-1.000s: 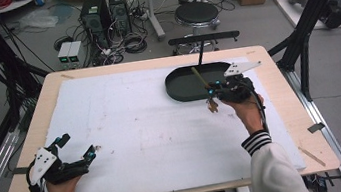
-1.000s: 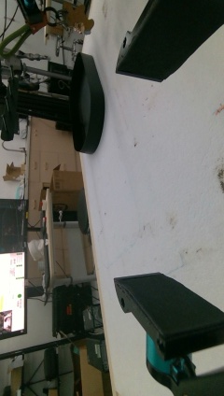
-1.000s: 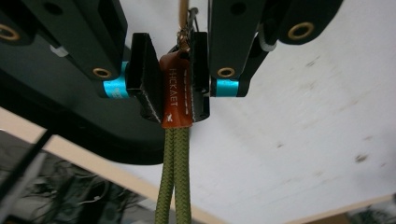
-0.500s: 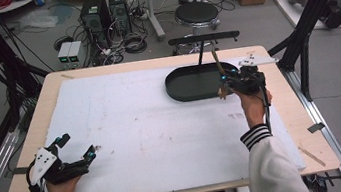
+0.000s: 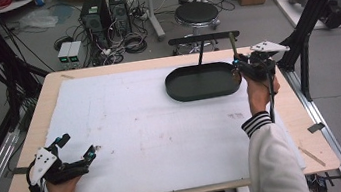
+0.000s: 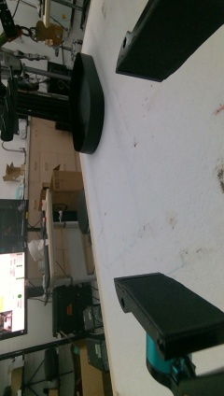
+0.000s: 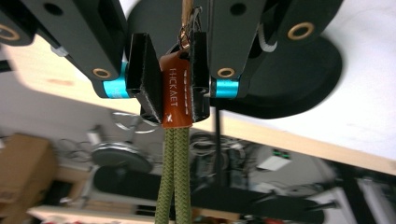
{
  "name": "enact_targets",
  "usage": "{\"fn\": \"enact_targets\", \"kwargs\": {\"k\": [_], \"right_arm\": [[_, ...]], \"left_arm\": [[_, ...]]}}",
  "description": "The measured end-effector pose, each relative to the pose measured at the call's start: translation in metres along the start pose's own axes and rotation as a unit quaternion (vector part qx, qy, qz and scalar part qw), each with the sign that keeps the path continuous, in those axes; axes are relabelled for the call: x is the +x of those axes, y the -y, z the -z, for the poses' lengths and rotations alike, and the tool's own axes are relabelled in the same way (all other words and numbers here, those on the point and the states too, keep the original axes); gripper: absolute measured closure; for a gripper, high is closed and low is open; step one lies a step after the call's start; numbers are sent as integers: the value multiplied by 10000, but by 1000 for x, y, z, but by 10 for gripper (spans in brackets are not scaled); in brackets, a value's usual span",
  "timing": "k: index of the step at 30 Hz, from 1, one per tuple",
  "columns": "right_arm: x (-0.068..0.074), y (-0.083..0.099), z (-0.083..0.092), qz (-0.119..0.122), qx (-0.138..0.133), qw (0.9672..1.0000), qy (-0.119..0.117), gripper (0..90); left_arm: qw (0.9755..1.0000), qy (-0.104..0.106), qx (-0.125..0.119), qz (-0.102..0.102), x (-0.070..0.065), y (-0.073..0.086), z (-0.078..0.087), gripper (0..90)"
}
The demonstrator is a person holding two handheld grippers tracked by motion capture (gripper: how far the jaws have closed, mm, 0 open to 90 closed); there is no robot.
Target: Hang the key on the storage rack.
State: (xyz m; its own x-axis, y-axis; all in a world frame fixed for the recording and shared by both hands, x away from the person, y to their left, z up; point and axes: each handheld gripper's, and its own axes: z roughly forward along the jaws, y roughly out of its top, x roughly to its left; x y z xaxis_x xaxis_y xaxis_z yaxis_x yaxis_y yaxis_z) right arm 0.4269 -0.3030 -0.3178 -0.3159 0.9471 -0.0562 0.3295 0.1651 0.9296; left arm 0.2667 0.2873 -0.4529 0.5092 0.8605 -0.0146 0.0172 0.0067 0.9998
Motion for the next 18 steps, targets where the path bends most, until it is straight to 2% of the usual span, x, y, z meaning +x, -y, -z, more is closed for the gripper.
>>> {"fn": "enact_targets", "kwargs": {"k": [3,6,8,13,18], "right_arm": [[-6,-1,-2,-94,32,9998,158,758],[-13,0,-4,-350,-12,9992,212,758],[-16,2,-6,-425,16,9987,277,758],[-20,6,-14,-442,172,9978,472,758],[-21,8,-21,-410,284,9972,550,758]], "left_arm": [[10000,0,0,3,0,0,0,17],[10000,0,2,-1,0,0,0,17],[10000,-3,-1,-3,0,0,0,17],[10000,-6,0,-10,0,0,0,17],[10000,-2,4,-9,0,0,0,17]]}}
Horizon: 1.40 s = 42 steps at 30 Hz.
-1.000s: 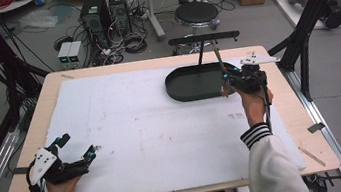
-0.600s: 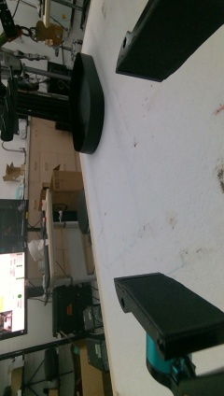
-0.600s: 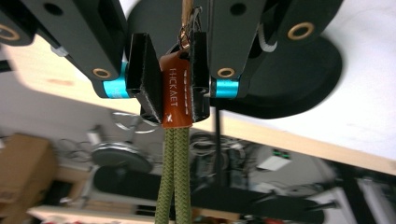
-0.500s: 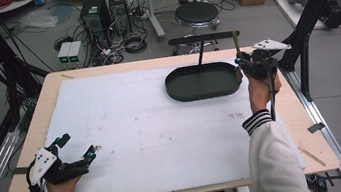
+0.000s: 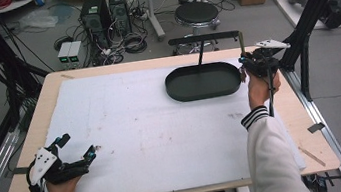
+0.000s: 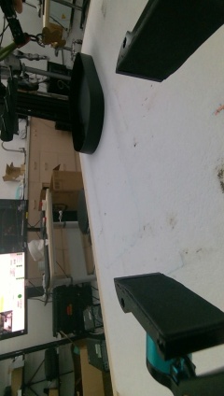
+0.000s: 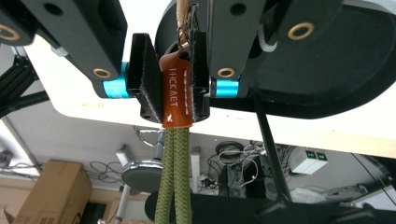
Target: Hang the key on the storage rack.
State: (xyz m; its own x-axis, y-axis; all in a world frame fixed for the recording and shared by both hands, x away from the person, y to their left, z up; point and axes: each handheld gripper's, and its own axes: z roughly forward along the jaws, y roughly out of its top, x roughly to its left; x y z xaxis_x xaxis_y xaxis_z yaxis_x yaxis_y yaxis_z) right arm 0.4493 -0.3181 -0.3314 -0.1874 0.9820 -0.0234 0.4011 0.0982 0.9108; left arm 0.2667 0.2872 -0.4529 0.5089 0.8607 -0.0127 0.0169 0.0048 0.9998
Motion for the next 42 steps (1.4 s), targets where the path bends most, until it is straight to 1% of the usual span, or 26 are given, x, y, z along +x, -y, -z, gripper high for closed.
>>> {"fn": "enact_targets", "kwargs": {"k": [2,4,7,10,11,13,19,22,24,25,27,42], "right_arm": [[0,1,-3,-13,34,10000,22,758],[1,1,-6,89,75,9999,54,758],[4,3,-12,145,169,9997,103,758],[5,3,-15,156,172,9997,123,758],[5,3,-16,203,184,9995,159,758],[7,4,-19,257,223,9993,158,758],[8,4,-22,258,238,9993,143,758],[10,-2,-23,336,263,9990,138,757],[11,-4,-24,338,196,9991,133,758],[12,-4,-24,286,213,9993,134,758],[10,-3,-26,259,230,9994,98,758],[11,-2,-29,216,188,9996,25,758]], "left_arm": [[10000,-3,-2,-3,0,0,0,17],[10000,-1,-3,-5,0,0,0,17],[10000,-1,-3,-5,0,0,0,17],[10000,-4,-9,-4,0,0,0,17],[10000,-3,-7,-10,0,0,0,17],[10000,-1,-1,-8,0,0,0,17],[10000,-3,-1,-11,0,0,0,17],[10000,-1,2,-9,0,0,0,17],[10000,-5,-9,-5,0,0,0,17],[10000,-5,-9,-5,0,0,0,17],[10000,-2,-7,-9,0,0,0,17],[10000,-1,-3,-11,0,0,0,17]]}}
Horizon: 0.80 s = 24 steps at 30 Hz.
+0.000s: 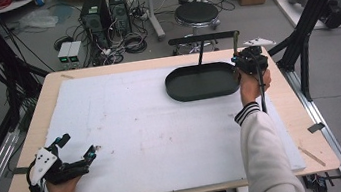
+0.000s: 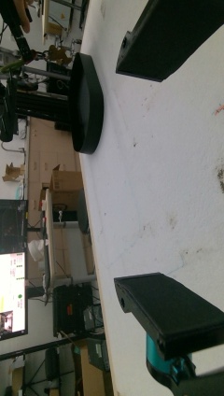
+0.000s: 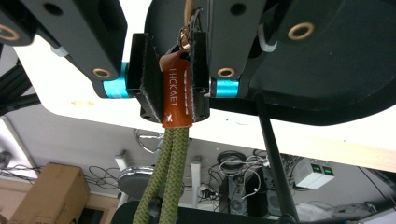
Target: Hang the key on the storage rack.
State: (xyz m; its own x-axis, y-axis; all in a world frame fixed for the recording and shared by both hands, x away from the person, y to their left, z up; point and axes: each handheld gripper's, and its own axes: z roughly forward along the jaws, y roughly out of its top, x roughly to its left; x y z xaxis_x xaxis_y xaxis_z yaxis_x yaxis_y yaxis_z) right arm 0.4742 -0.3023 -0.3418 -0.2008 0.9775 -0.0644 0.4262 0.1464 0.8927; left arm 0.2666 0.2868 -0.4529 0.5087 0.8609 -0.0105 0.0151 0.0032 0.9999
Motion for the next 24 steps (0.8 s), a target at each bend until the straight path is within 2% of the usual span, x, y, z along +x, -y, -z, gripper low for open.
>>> {"fn": "enact_targets", "kwargs": {"k": [10,13,15,18,20,24], "right_arm": [[-1,-2,-2,-48,26,10000,-52,758],[2,-11,-4,57,114,9999,-40,757],[2,-13,-7,22,135,9999,-66,757],[3,-12,-9,24,124,9999,-57,757],[3,-9,-14,-22,231,9997,-98,757],[3,-8,-19,-48,264,9995,-149,757]], "left_arm": [[10000,0,7,-1,0,0,0,17],[10000,0,6,1,0,0,0,17],[10000,0,5,2,0,0,0,17],[10000,6,8,-7,0,0,0,17],[10000,4,7,4,0,0,0,17],[10000,5,8,6,0,0,0,17]]}}
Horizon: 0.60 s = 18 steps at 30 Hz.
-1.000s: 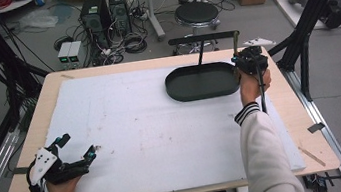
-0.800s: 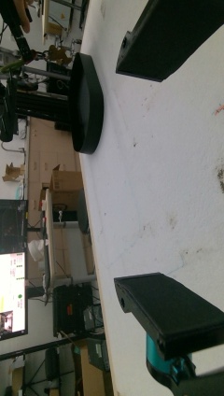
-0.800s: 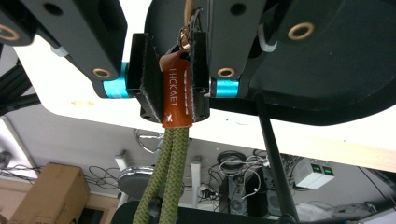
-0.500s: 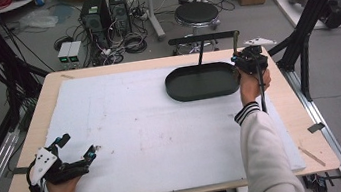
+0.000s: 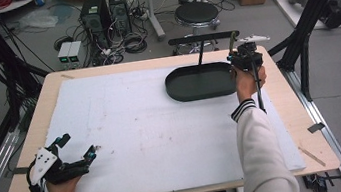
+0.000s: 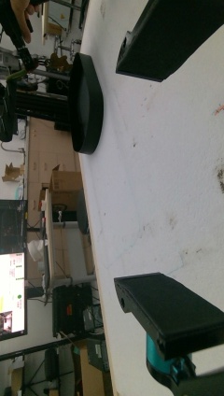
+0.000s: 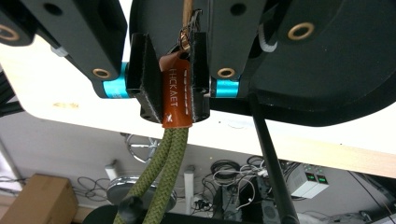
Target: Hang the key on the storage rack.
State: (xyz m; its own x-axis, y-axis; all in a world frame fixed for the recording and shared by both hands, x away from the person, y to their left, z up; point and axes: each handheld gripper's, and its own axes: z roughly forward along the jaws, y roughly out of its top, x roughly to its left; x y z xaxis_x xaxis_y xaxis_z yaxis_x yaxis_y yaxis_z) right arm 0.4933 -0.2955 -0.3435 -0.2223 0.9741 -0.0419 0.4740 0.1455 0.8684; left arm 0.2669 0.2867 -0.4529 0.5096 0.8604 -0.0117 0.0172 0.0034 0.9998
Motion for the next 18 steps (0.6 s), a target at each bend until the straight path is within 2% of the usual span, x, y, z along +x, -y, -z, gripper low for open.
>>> {"fn": "enact_targets", "kwargs": {"k": [3,10,11,12,13,14,15,16,17,18], "right_arm": [[-3,2,-3,-125,64,9999,-93,756],[-7,3,-4,-155,76,9996,-241,746],[-9,4,-6,-203,79,9989,-422,686],[-9,4,-6,-203,79,9989,-422,686],[-9,5,-7,-213,107,9985,-495,568],[-8,6,-9,-244,75,9988,-415,384],[-6,7,-10,-373,41,9984,-428,180],[-6,7,-10,-373,41,9984,-428,180],[-4,6,-9,-440,-88,9977,-513,11],[-4,6,-9,-440,-88,9977,-513,11]], "left_arm": [[10000,0,-1,-11,0,0,0,17],[10000,4,2,-15,0,0,0,17],[10000,5,0,-19,0,0,0,17],[10000,5,0,-19,0,0,0,17],[10000,-2,-3,-17,0,0,0,17],[10000,-9,-4,-14,0,0,0,17],[10000,-12,-10,-6,0,0,0,17],[10000,-12,-10,-6,0,0,0,17],[10000,-10,-7,0,0,0,0,17],[10000,-10,-7,0,0,0,0,17]]}}
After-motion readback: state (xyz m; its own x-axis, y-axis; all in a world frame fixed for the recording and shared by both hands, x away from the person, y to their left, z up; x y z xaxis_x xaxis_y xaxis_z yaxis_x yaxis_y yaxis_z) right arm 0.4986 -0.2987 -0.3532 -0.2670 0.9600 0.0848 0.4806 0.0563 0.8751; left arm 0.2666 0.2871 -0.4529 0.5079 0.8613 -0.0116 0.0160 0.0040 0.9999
